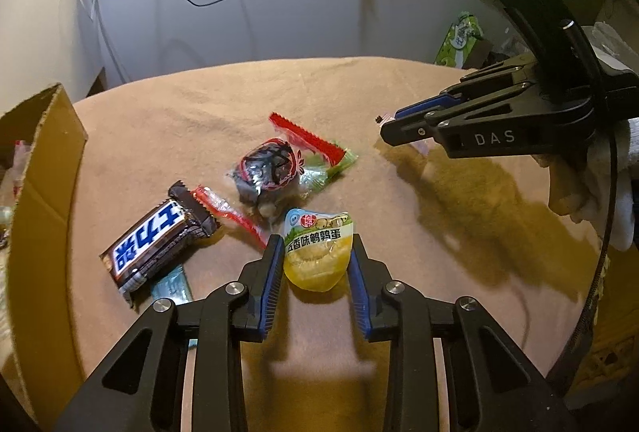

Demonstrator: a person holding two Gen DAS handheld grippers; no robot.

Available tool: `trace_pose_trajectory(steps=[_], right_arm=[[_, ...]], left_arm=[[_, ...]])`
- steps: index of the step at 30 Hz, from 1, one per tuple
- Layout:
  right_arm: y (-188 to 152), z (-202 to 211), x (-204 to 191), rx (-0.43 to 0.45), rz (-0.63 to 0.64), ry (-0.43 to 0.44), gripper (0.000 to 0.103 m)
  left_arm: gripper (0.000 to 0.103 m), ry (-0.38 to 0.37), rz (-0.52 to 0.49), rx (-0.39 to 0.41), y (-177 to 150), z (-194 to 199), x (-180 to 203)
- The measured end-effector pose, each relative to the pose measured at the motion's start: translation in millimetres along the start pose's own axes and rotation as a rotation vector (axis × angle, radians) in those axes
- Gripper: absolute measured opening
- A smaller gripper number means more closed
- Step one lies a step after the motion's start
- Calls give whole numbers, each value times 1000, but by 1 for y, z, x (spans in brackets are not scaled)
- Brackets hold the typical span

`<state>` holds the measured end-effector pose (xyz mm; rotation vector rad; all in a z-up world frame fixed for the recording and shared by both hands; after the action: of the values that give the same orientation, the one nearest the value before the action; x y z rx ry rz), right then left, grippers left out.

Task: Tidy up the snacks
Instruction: 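Grasp the yellow-green fruit candy with left gripper while right grasps pink candy, then carry both candies into the cardboard box and open both grippers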

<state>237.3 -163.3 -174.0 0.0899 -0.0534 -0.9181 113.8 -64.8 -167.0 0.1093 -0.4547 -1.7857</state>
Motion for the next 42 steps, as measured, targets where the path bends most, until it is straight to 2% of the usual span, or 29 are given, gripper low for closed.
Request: trace_pose_trajectory(steps=[4,11,21,35,42], right_arm=[[-8,19,-3,30,0,4,20],[6,51,-11,79,32,21,20],[37,80,-56,129,115,56,20],[103,82,-141,154,243,108,20],[135,71,-184,140,300,146,20]], left_arm=[[30,-2,2,26,-4,13,-3],[30,14,24,81,-14,41,-19],[30,60,112,143,-24,77,-72],[30,127,228,194,-38,105,-151],[30,142,267,197,-48,111,-178]])
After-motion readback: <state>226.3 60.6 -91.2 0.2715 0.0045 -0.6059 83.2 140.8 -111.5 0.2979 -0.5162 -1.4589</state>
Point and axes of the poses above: each gripper's, at about its wrist camera, not at the fingertips, and z roughly against the way its jaws point, x to its right, y to its top, the point moved 5 cm from there along -z, roughly the way its jaws point, and after that the axes turned 14 degrees about -x, right-handed, at the moved point
